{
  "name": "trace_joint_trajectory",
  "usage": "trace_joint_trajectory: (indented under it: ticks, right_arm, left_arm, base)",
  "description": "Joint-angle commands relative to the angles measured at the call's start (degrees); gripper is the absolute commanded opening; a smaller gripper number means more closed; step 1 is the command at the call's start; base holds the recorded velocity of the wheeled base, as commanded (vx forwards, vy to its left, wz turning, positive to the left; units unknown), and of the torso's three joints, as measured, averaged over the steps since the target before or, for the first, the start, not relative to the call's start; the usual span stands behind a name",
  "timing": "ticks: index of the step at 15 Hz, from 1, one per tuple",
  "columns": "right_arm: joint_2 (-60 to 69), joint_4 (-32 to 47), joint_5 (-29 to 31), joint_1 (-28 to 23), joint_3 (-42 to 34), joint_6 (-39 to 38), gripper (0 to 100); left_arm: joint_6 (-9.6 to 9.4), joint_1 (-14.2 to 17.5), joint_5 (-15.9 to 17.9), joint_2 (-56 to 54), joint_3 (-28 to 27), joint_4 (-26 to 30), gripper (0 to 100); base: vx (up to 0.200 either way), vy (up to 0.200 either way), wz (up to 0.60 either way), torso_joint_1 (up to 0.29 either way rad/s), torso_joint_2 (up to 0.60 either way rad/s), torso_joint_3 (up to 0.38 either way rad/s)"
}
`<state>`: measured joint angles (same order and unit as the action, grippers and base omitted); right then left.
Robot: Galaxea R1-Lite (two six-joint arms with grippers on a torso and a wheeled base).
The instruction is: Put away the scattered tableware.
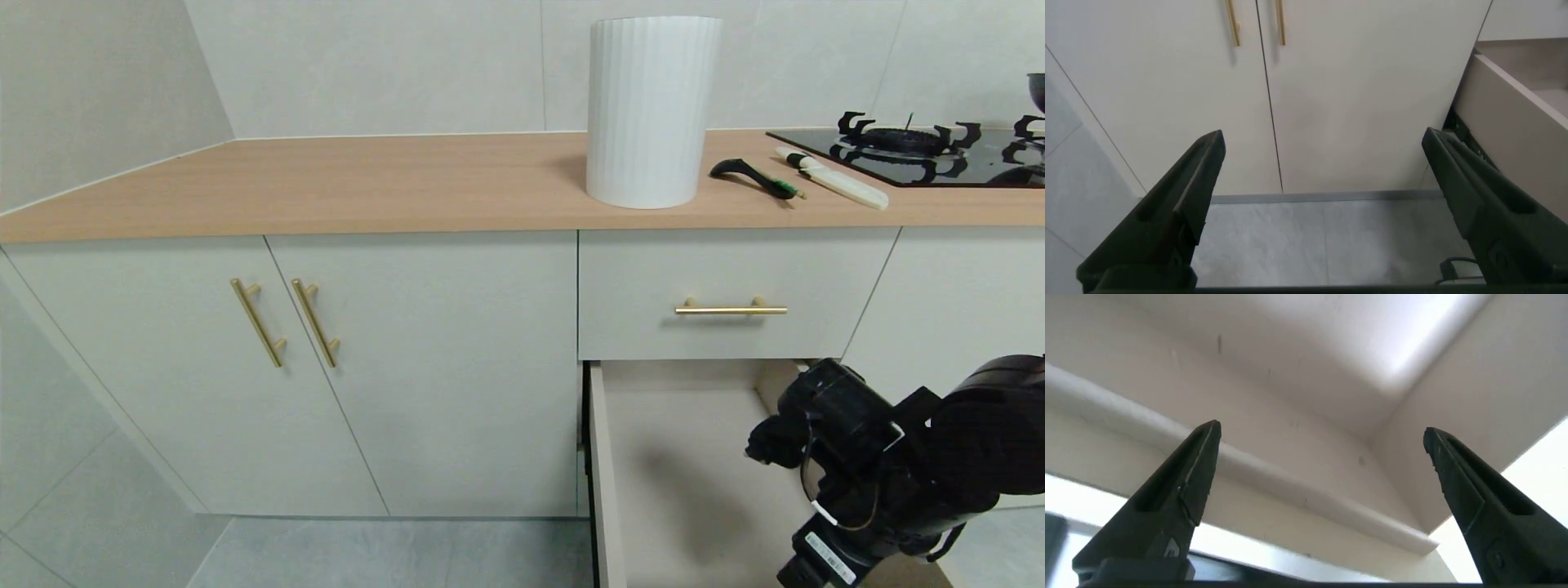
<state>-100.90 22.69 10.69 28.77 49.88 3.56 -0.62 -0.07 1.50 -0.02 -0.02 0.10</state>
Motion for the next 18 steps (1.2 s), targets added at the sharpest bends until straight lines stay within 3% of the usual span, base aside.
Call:
trace_joint_trajectory:
  ticks: [1, 3, 9, 14, 18]
  right_arm:
    - [2.5, -0.6, 0.3, -0.6, 3.8, -4.6, 100]
    - [6.0, -4.5, 0.1, -2.1, 5.5, -8.6, 100]
    - [12.5, -17.6, 0.2, -5.9, 2.8, -8.5, 100]
    - [13.9, -27.3, 0.2, -6.0, -0.3, -8.2, 100]
    - [14.2, -29.5, 0.2, -7.2, -0.7, -8.2, 100]
  left_arm:
    - [0.01, 0.0, 0.0, 0.0, 0.0, 0.0, 100]
    - [0.01, 0.0, 0.0, 0.0, 0.0, 0.0, 100]
    - [0.01, 0.0, 0.0, 0.0, 0.0, 0.0, 100]
    - [0.01, 0.0, 0.0, 0.0, 0.0, 0.0, 100]
    - [0.01, 0.0, 0.0, 0.0, 0.0, 0.0, 100]
  base:
    - [0.0, 0.0, 0.0, 0.0, 0.0, 0.0]
    - [0.0, 0.0, 0.0, 0.0, 0.0, 0.0]
    - [0.0, 0.0, 0.0, 0.0, 0.0, 0.0]
    - [0.0, 0.0, 0.0, 0.0, 0.0, 0.0]
    - [0.0, 0.0, 0.0, 0.0, 0.0, 0.0]
